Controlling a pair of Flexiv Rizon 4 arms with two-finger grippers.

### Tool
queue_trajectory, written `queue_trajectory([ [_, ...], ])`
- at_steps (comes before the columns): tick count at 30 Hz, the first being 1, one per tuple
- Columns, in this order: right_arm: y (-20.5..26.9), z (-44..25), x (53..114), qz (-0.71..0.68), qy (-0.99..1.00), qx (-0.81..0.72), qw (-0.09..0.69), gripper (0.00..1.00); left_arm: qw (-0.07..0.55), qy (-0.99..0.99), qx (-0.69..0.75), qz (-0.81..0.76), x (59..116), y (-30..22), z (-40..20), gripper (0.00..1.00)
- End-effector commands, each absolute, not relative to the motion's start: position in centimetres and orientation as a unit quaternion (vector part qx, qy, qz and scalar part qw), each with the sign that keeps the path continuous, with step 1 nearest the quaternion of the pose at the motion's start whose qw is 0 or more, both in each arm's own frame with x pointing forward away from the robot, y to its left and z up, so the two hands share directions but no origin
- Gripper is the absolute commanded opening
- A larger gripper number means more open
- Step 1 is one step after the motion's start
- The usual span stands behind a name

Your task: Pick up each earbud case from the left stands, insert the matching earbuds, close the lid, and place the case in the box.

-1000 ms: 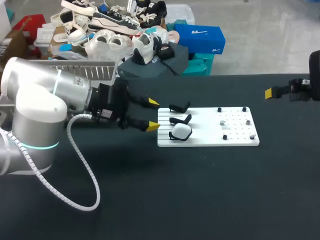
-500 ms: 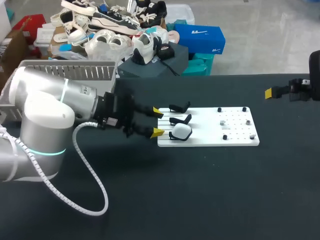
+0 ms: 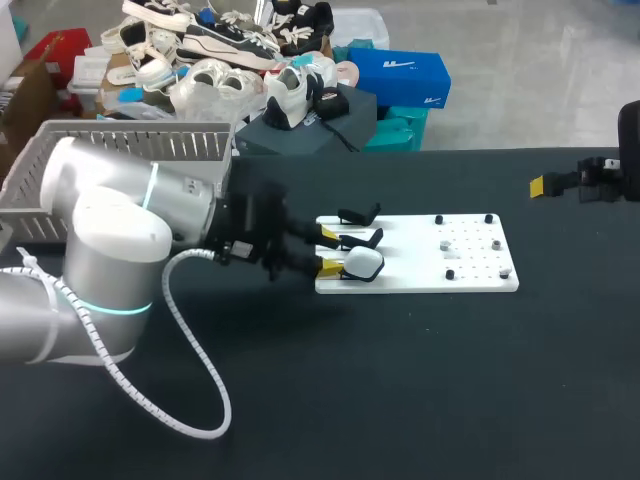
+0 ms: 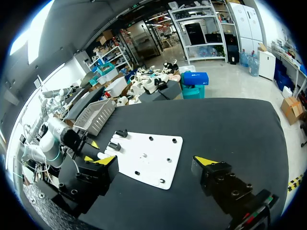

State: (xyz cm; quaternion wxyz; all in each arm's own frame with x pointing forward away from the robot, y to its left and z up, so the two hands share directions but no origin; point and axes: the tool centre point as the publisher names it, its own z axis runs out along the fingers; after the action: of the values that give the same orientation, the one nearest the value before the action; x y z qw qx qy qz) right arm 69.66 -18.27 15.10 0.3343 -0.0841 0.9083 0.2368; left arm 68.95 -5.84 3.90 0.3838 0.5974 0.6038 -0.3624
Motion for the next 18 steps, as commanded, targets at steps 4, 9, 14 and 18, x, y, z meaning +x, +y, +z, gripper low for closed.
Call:
queue_trajectory([
  [4,-18.4,15.0,69.8,0.239,0.908,-0.086,0.334,1.00,0.379,0.603,0.602,-0.361,69.3,-6.6,3.1,0.63],
  [9,-18.4,15.0,69.8,0.239,0.908,-0.086,0.334,1.00,0.375,0.605,0.604,-0.359,69.2,-6.9,2.8,0.62],
  [14,-18.4,15.0,69.8,0.239,0.908,-0.086,0.334,1.00,0.371,0.608,0.603,-0.359,69.5,-7.4,2.6,0.61],
  [18,-18.4,15.0,69.8,0.239,0.908,-0.086,0.334,1.00,0.369,0.610,0.602,-0.359,69.5,-7.7,2.6,0.58],
])
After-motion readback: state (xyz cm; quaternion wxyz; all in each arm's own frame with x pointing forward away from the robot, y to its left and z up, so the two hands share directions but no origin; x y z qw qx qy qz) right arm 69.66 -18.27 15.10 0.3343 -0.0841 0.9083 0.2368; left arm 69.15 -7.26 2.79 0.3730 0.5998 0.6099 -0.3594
